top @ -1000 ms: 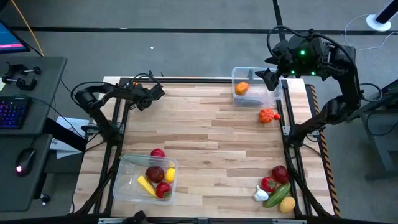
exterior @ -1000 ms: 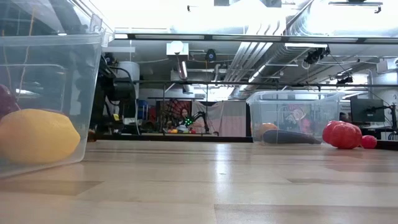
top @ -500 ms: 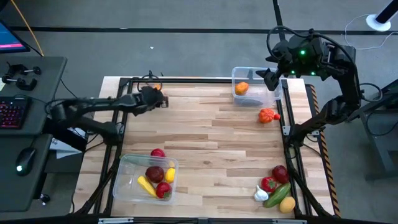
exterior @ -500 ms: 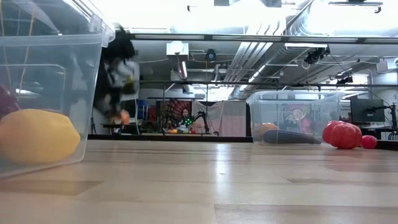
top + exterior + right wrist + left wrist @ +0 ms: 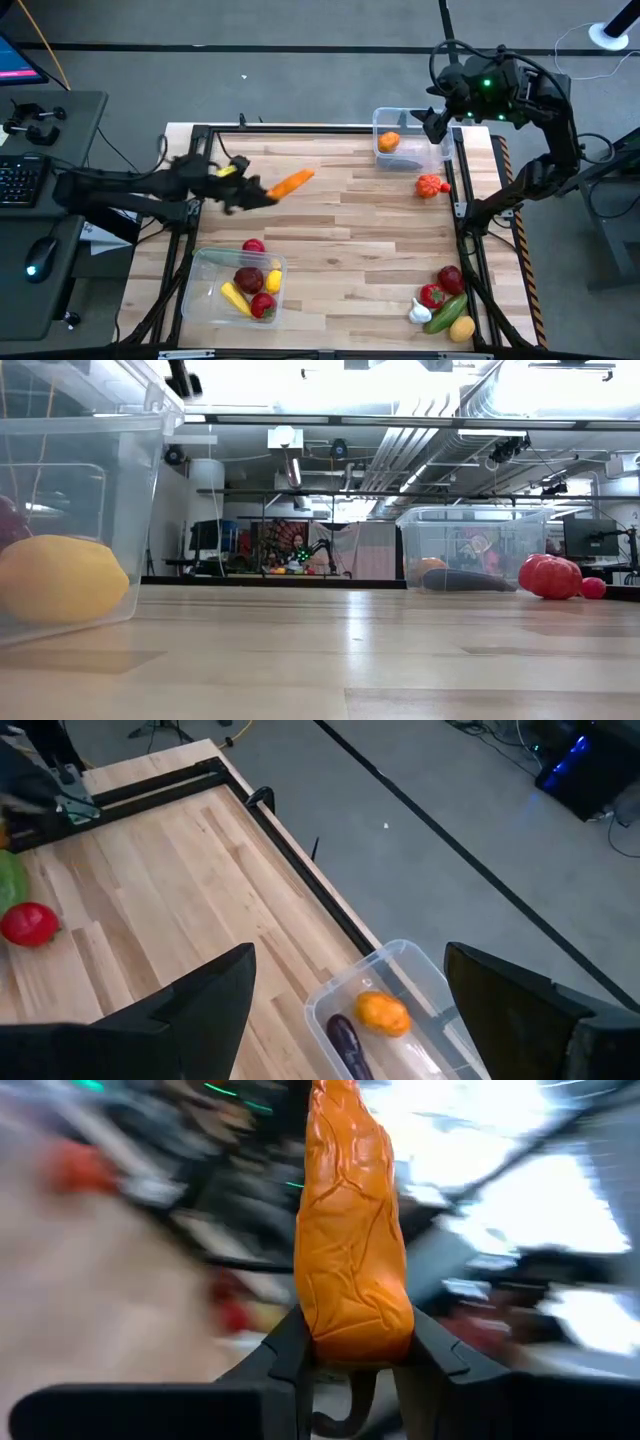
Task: Sort produce into baskets
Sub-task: Put the orange chili pepper into the top transparent bin
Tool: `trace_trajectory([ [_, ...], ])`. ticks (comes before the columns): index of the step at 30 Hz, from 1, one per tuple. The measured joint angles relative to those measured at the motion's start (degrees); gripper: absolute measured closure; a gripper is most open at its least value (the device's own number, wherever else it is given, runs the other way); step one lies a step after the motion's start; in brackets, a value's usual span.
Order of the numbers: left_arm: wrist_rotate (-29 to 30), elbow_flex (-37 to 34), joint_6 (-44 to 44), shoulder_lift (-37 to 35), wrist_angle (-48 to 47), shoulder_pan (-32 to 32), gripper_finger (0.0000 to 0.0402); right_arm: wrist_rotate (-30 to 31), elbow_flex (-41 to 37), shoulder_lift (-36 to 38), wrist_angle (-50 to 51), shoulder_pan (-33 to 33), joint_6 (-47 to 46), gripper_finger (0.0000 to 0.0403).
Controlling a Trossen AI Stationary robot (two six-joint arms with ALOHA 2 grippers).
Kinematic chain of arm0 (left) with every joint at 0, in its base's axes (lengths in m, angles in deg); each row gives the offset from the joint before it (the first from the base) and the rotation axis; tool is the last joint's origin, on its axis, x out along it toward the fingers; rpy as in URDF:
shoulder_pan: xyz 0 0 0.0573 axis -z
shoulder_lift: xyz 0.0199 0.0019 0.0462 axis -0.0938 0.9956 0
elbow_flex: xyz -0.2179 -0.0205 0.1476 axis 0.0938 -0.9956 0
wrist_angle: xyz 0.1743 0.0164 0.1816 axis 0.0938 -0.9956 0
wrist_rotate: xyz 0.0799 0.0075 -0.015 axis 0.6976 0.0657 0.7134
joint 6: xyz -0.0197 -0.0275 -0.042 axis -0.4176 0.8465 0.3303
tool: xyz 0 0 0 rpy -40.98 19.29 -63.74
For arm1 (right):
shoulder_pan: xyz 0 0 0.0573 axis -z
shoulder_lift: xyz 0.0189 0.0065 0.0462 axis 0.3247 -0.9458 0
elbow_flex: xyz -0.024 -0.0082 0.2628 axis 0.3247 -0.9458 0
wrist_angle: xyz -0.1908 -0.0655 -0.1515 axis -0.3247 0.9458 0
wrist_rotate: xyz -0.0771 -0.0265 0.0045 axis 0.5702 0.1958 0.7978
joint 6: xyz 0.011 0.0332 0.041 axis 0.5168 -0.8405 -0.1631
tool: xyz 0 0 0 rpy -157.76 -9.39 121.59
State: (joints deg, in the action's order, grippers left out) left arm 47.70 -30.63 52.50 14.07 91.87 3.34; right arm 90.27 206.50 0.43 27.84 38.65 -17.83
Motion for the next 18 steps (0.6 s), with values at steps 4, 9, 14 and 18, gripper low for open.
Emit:
trace_trajectory([
  [4,-11.85,0.06,15.91,-2.22,3.64,4.61,0.0326,0.00,0.00,-0.32,-0.91,0.00,0.00,0.0087],
  [9,-20.03,0.06,38.72,-1.61,2.85,15.65,0.0318,-1.91,0.00,-1.47,-0.94,0.02,0.04,0.0087],
  [14,-21.66,0.06,51.87,0.26,-2.55,28.52,0.0318,-5.76,-0.02,-2.51,-0.52,-0.19,0.74,0.0087],
  [18,-18.78,0.06,55.30,0.68,-9.49,35.66,0.0318,-6.58,-0.02,-2.86,-0.55,-1.37,1.94,0.0087],
])
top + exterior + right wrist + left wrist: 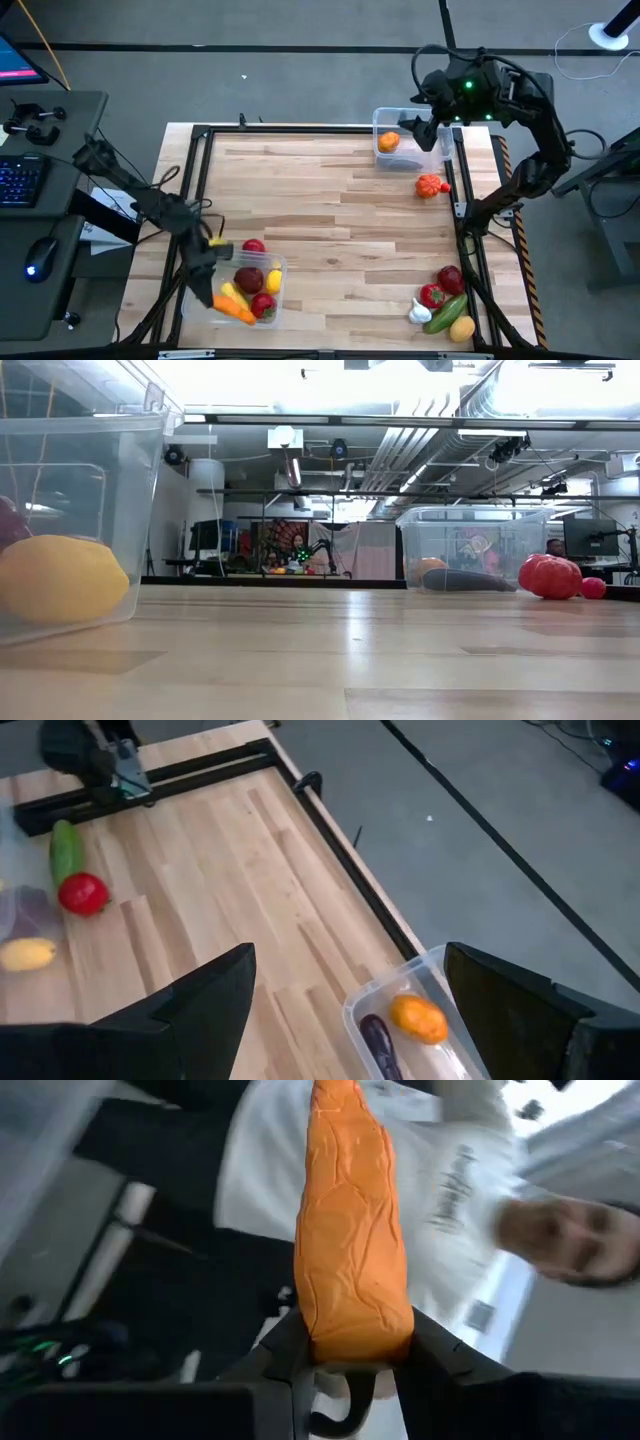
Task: Sort produce into baskets
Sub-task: Put the orange chili pepper into the top transparent bin
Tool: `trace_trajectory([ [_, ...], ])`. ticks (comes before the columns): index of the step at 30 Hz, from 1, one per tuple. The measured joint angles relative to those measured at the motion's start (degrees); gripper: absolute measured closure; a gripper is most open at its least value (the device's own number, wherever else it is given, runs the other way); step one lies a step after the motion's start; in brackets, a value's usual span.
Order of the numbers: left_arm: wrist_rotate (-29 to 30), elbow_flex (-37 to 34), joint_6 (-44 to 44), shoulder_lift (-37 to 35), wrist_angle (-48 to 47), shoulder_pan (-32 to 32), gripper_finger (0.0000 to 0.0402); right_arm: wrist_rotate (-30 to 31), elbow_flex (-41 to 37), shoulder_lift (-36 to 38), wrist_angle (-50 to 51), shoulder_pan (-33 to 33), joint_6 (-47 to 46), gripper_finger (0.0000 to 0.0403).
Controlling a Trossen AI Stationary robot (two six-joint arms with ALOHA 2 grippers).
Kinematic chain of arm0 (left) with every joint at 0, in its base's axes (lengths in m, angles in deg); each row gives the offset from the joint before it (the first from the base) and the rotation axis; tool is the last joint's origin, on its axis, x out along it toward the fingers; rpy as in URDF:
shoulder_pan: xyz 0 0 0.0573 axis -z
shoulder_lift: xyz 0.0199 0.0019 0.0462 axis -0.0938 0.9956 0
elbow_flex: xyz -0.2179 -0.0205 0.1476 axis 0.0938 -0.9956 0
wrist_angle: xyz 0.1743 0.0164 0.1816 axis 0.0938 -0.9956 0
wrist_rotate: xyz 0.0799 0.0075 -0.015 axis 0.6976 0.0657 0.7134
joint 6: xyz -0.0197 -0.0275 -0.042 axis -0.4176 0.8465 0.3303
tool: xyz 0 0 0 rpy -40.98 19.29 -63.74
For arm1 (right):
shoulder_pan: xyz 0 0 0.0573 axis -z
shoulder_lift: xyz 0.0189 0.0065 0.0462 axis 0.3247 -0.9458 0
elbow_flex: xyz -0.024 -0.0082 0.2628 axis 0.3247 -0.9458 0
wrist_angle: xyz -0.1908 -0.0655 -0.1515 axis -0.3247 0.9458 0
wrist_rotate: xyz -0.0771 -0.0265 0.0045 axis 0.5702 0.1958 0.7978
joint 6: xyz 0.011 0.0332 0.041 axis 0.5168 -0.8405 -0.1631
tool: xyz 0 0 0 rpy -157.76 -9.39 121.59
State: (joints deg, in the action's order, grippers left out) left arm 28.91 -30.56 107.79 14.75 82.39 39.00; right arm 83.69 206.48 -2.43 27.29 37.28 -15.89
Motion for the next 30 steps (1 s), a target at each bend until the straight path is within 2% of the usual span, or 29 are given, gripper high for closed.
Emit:
trace_trajectory([
  [7,10.06,0.00,-9.53,-0.21,-9.68,4.91,0.0317,-1.27,0.00,-0.05,-0.07,-4.65,-3.84,0.0087],
  [12,12.63,0.00,-19.10,-1.54,-21.37,5.14,0.0317,-0.60,0.00,-0.05,-0.11,-12.07,-10.91,0.0087],
  [14,13.86,-0.02,-23.08,-2.75,-24.65,5.14,0.0317,2.70,0.00,-0.05,-0.07,-16.15,-14.49,0.0087],
  [19,20.70,-0.02,-32.55,-7.66,-30.10,5.13,0.0316,15.35,0.00,-0.05,2.65,-25.99,-26.23,0.0087],
  [23,24.88,-0.02,-36.73,-9.88,-35.34,5.12,0.0316,20.55,0.00,-0.06,2.44,-33.12,-35.25,0.0087],
  [27,25.83,0.04,-39.22,-8.83,-30.49,5.12,0.0316,23.26,-1.68,0.04,2.51,-38.81,-42.87,0.0087],
  [30,26.78,2.93,-41.17,-6.74,-27.91,5.21,0.0316,25.68,-5.43,0.02,2.56,-42.35,-45.50,0.0087],
])
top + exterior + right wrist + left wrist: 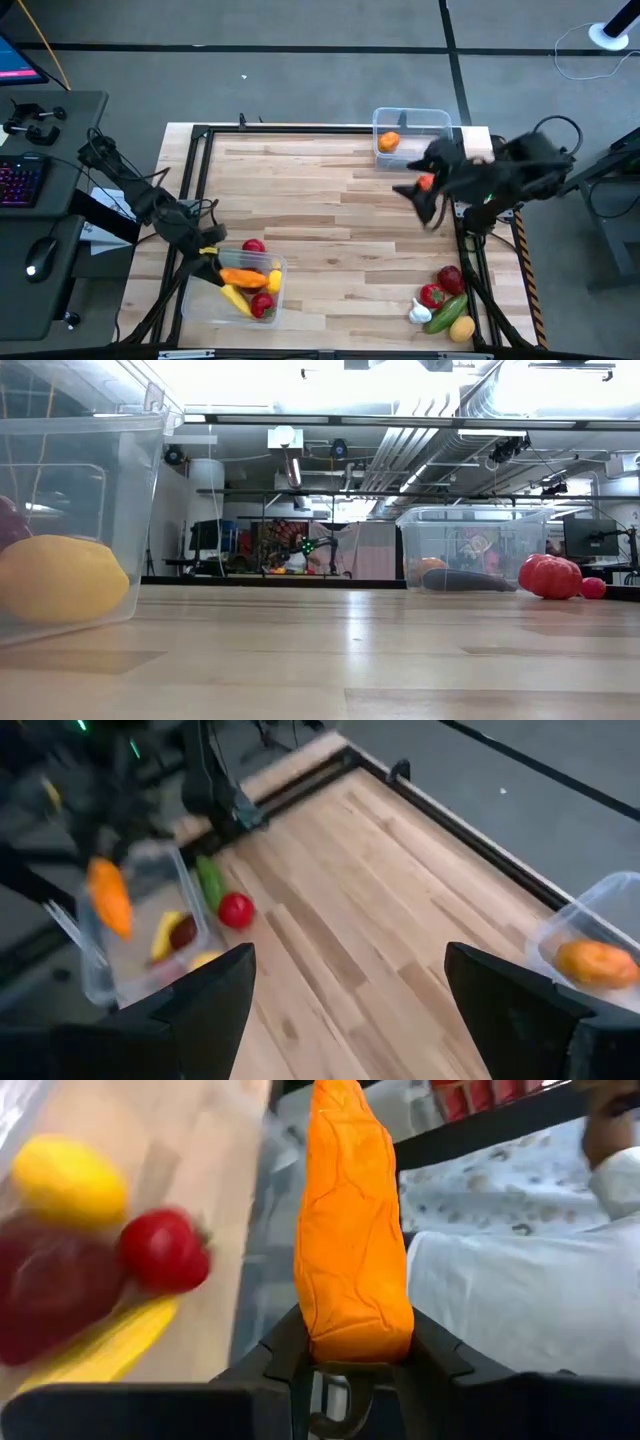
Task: Sort produce into baskets
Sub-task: Put the orange chili pepper into the top transparent bin
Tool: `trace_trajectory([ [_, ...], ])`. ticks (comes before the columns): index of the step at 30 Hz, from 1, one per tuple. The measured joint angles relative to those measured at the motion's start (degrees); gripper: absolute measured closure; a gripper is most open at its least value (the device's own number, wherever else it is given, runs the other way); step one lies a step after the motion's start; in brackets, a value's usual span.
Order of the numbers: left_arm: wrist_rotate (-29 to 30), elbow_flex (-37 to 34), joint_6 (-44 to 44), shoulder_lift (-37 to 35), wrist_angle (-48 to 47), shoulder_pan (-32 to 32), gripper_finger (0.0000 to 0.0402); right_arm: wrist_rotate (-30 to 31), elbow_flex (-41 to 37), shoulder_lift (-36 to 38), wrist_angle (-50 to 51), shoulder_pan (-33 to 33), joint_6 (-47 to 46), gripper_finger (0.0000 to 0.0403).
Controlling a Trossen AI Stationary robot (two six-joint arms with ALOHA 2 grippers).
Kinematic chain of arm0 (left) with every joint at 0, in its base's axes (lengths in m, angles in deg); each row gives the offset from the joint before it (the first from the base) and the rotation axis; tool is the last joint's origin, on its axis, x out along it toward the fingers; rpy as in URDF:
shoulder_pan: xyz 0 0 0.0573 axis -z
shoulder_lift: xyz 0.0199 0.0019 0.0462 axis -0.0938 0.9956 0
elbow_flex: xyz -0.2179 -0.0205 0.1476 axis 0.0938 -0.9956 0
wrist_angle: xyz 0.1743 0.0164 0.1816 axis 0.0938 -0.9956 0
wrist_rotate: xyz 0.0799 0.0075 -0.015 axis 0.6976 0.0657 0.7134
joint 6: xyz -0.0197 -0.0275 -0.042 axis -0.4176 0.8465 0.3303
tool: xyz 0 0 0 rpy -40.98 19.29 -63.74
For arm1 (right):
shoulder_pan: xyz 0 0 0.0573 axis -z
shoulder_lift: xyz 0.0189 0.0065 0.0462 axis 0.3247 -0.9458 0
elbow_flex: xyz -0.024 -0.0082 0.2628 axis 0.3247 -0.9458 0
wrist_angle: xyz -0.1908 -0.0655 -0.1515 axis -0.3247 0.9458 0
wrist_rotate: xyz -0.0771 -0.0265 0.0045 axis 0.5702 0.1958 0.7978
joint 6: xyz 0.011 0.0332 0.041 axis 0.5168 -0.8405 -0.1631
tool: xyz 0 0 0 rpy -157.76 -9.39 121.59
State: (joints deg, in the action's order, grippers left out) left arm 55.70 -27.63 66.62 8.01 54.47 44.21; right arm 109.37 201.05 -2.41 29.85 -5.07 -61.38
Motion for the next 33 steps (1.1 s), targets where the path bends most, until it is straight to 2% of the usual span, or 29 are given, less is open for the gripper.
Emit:
trace_trajectory([
  [4,4.38,9.06,-6.16,4.25,-5.14,0.85,0.0316,-1.62,-8.01,0.17,-0.14,-2.70,-0.53,0.0087],
  [8,8.79,20.11,-12.66,11.38,-19.59,1.88,0.0317,-7.34,-18.62,2.45,-0.10,-3.46,-3.26,0.0087],
  [13,10.56,31.45,-14.29,21.70,-37.65,4.26,0.0317,-9.85,-31.20,11.06,-0.04,-3.89,-9.16,0.0087],
  [17,13.27,35.47,-11.57,28.22,-44.51,7.73,0.0317,-8.17,-39.57,20.10,0.00,-4.75,-15.42,0.0087],
  [20,14.30,35.76,-7.53,31.74,-44.22,10.17,0.0317,-7.00,-44.48,25.94,0.06,-5.35,-19.24,0.0087],
  [24,14.55,35.78,-2.88,34.46,-40.40,11.83,0.0317,-6.16,-48.27,30.66,-0.68,-5.41,-19.86,0.0087],
  [33,18.55,35.87,1.19,34.83,-37.41,9.42,0.0313,-4.60,-49.37,32.61,-1.18,-5.39,-14.77,0.0087],
])
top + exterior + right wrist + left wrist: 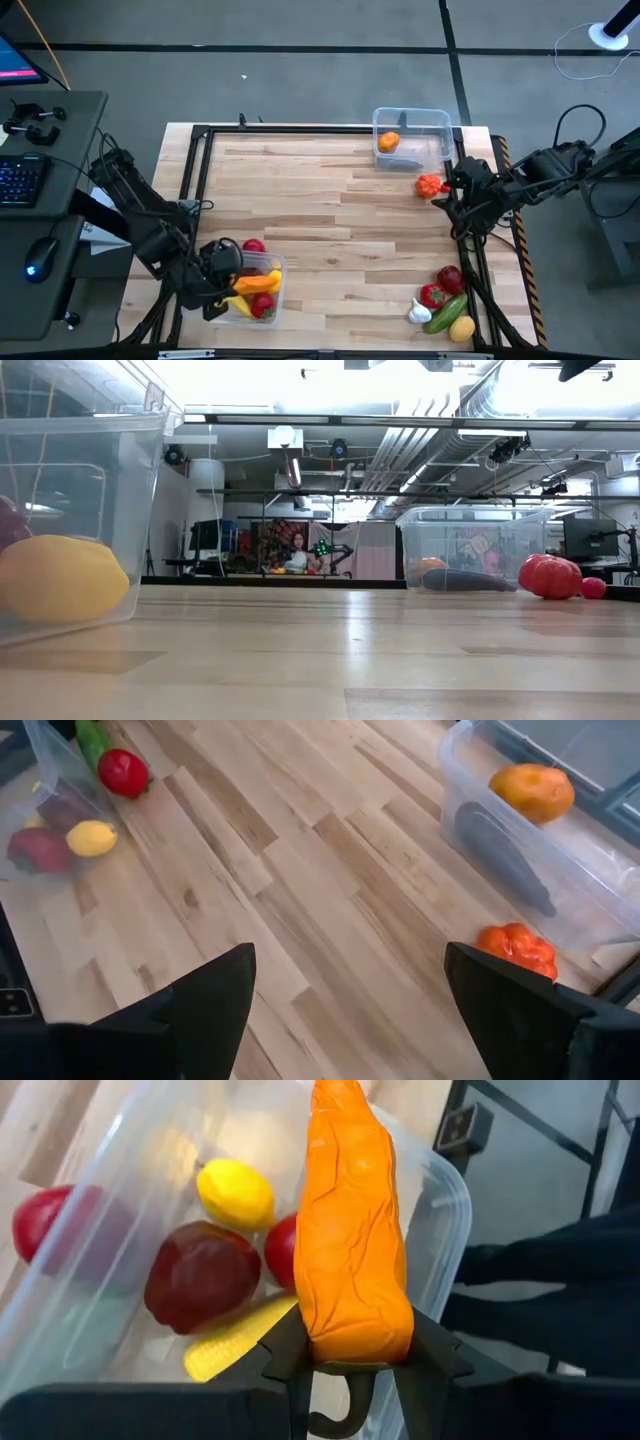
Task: Sort produce into baskets
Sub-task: Put the orange chili pepper into the top transparent bin
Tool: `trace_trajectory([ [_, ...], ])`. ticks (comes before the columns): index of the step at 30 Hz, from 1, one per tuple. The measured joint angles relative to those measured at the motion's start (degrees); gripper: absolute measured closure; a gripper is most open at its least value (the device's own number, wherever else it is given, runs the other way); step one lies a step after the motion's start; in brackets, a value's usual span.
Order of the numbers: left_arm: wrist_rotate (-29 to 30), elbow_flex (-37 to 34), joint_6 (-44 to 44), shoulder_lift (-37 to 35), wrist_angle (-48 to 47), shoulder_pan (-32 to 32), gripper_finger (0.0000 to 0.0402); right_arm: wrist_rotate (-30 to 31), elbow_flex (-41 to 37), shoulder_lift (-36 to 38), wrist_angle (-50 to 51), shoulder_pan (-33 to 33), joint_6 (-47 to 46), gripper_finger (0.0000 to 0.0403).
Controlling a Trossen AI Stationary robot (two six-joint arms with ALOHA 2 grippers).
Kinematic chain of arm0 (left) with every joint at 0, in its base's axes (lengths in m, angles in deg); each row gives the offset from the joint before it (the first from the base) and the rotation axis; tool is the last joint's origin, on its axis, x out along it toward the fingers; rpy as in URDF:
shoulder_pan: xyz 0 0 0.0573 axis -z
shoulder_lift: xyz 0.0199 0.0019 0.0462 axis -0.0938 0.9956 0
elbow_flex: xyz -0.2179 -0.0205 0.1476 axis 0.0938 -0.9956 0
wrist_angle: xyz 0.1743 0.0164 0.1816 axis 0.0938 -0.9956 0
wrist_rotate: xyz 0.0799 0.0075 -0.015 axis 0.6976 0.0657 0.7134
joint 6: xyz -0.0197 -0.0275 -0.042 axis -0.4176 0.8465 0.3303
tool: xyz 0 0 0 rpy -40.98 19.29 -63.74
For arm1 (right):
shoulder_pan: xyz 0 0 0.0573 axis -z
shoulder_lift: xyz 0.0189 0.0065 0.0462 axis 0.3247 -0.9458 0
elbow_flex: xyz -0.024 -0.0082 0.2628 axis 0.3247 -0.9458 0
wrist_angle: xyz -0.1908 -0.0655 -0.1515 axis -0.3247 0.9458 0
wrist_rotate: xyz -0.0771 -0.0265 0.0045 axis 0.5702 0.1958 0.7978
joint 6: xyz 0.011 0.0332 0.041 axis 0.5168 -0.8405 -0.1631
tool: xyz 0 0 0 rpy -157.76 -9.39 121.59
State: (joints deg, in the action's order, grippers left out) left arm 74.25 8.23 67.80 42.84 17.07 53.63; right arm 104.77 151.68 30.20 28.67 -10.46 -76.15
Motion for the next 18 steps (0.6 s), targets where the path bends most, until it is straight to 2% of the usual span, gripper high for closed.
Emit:
trace_trajectory([
  [5,-0.09,0.00,-1.28,0.00,0.01,-2.38,0.0312,-0.23,0.00,-0.04,-0.23,-0.01,0.86,0.0087],
  [10,1.34,0.00,-6.66,0.00,0.09,-5.44,0.0312,-0.06,0.00,-0.04,-0.70,0.00,0.82,0.0087],
  [14,6.49,0.00,-17.29,-0.02,2.73,-12.27,0.0311,2.65,0.00,-0.04,-3.29,0.00,0.72,0.0087],
  [18,7.33,0.00,-32.27,-0.02,10.12,-20.86,0.0311,5.58,0.00,-0.15,-6.96,0.17,0.75,0.0087],
])
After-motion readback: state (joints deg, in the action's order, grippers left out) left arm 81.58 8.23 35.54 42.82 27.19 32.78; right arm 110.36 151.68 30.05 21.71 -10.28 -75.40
